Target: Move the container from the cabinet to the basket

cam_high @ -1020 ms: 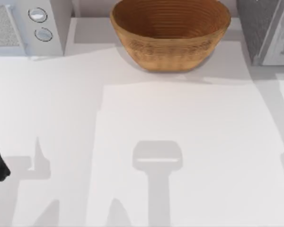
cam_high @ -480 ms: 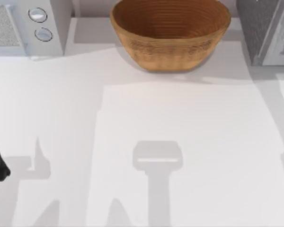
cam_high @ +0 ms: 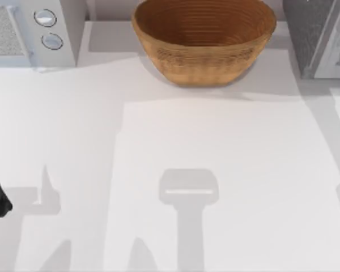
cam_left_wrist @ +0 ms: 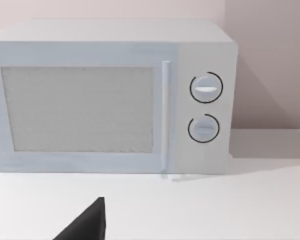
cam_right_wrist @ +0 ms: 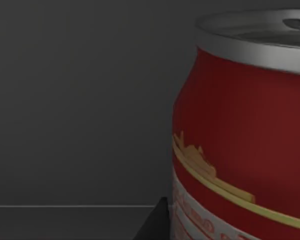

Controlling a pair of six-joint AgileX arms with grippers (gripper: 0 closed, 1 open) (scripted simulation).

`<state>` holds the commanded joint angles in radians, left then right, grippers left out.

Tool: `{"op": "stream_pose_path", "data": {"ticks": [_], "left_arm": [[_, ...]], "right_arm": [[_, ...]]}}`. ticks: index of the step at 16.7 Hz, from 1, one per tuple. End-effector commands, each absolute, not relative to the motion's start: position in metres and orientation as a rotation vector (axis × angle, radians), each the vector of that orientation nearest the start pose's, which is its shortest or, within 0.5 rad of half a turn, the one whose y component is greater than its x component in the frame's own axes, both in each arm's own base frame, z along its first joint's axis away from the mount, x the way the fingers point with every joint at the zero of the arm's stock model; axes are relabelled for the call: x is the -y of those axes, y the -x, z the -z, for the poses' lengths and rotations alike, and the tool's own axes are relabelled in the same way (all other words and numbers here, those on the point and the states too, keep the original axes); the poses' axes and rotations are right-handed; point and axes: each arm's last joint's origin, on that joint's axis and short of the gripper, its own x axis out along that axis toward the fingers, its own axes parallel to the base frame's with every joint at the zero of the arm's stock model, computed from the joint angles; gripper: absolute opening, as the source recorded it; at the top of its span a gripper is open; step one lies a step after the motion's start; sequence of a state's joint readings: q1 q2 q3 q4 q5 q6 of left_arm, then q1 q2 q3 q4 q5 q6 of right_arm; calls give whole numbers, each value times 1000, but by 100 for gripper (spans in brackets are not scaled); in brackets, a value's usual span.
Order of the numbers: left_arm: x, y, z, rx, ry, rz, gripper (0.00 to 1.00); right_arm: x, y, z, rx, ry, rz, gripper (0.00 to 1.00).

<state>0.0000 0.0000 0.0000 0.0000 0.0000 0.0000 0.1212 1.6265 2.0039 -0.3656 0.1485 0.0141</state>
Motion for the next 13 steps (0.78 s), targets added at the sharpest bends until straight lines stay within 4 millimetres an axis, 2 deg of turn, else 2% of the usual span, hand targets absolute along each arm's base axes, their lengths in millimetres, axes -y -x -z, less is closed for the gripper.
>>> {"op": "stream_pose_path", "data": {"ticks": [3,9,11,13], "left_arm": [[1,-106,-160,0,0,0,100],[1,-106,-160,0,0,0,100],[1,-106,-160,0,0,0,100],[1,-106,-160,0,0,0,100]], "right_arm": [[-50,-304,-530,15,0,4,0],[-47,-191,-563,9,1,9,0],[-45,-171,-567,11,1,11,0],[-44,-169,-567,12,0,11,0]]}}
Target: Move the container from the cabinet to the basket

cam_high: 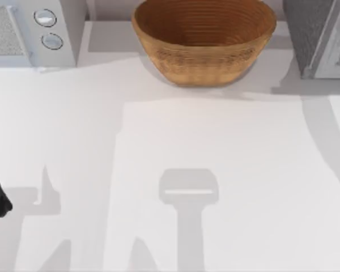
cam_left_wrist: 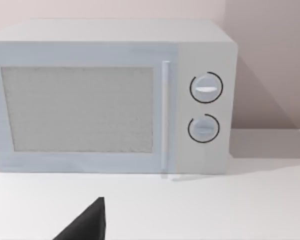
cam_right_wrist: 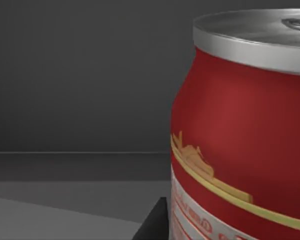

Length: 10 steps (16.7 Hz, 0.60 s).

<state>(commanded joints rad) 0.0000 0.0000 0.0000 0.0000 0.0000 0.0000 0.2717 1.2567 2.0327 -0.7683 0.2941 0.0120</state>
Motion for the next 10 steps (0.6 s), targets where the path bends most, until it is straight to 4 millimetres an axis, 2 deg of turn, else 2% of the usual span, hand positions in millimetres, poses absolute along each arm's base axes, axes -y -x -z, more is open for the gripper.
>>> {"op": "stream_pose_path", "data": {"ticks": [3,6,10], "left_arm": [[1,-106,-160,0,0,0,100],[1,-106,-160,0,0,0,100],[1,-106,-160,0,0,0,100]], "right_arm": [[-44,-172,-565,4,1,14,0],[-41,-166,-559,10,1,17,0],[-32,-151,-530,7,5,18,0]]}}
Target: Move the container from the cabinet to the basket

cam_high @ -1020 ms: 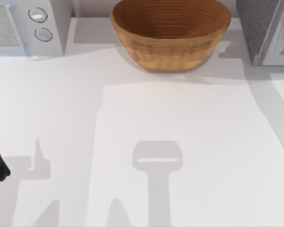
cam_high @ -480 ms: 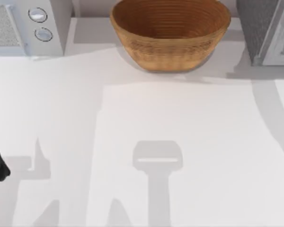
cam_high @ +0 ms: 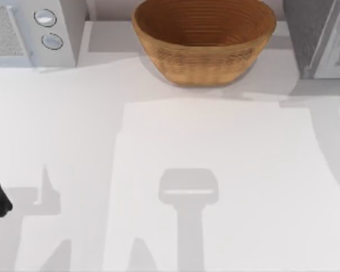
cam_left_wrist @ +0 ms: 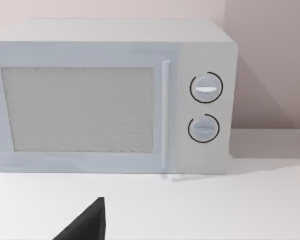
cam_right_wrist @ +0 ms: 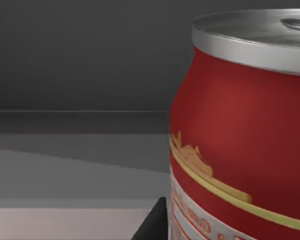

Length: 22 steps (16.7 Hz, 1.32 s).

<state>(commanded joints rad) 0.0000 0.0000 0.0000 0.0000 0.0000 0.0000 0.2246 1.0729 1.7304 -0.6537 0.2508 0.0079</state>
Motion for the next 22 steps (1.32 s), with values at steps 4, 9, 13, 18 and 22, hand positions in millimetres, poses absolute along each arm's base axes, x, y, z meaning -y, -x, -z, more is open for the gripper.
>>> {"op": "stream_pose_path", "data": {"ticks": [4,9,13,18,22], "left_arm": [[1,-106,-160,0,0,0,100],[1,-106,-160,0,0,0,100],[1,-106,-160,0,0,0,100],[1,-106,-160,0,0,0,100],[1,-106,-160,0,0,0,100]], "right_arm": [[-22,-138,-462,-36,15,15,0],[-10,-121,-333,-101,17,11,0],[-4,-110,-236,-94,8,6,0],[1,-106,-170,-20,0,1,0],[1,-106,-160,0,0,0,0]]}}
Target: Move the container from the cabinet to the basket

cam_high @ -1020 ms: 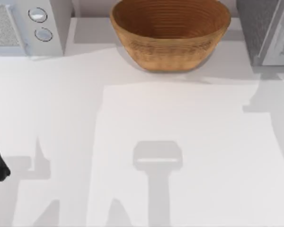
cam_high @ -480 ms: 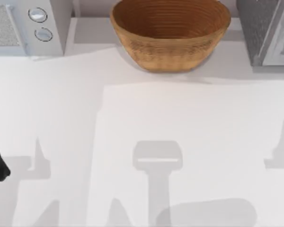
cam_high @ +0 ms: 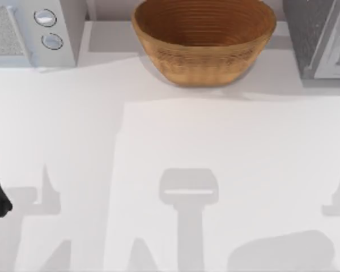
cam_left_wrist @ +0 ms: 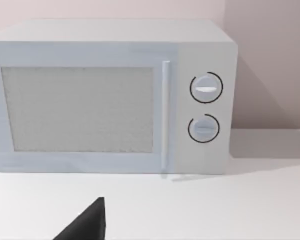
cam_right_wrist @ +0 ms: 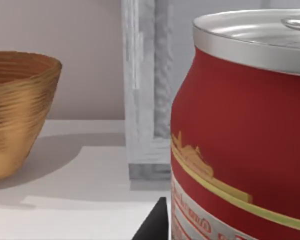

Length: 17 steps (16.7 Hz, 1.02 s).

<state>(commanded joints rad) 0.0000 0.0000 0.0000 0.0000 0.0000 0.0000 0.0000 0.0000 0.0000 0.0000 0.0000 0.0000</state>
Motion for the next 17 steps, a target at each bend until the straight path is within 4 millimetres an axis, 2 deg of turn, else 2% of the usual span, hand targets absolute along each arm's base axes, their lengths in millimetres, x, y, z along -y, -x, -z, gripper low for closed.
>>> {"op": "stream_pose_path", "data": {"ticks": [4,7,10,12,14,17], "left_arm": [[1,-106,-160,0,0,0,100],[1,-106,-160,0,0,0,100],[1,-106,-160,0,0,0,100],[1,-106,-160,0,0,0,100],[1,-106,-160,0,0,0,100],[1,-106,-160,0,0,0,100]], "right_arm": [[1,-106,-157,-16,-2,-3,0],[-1,-107,-175,4,-2,1,0],[-5,-114,-213,34,-3,4,0],[-10,-127,-245,46,-5,4,0],[-19,-150,-277,51,-7,4,0],[-43,-202,-318,49,-9,3,0]]}}
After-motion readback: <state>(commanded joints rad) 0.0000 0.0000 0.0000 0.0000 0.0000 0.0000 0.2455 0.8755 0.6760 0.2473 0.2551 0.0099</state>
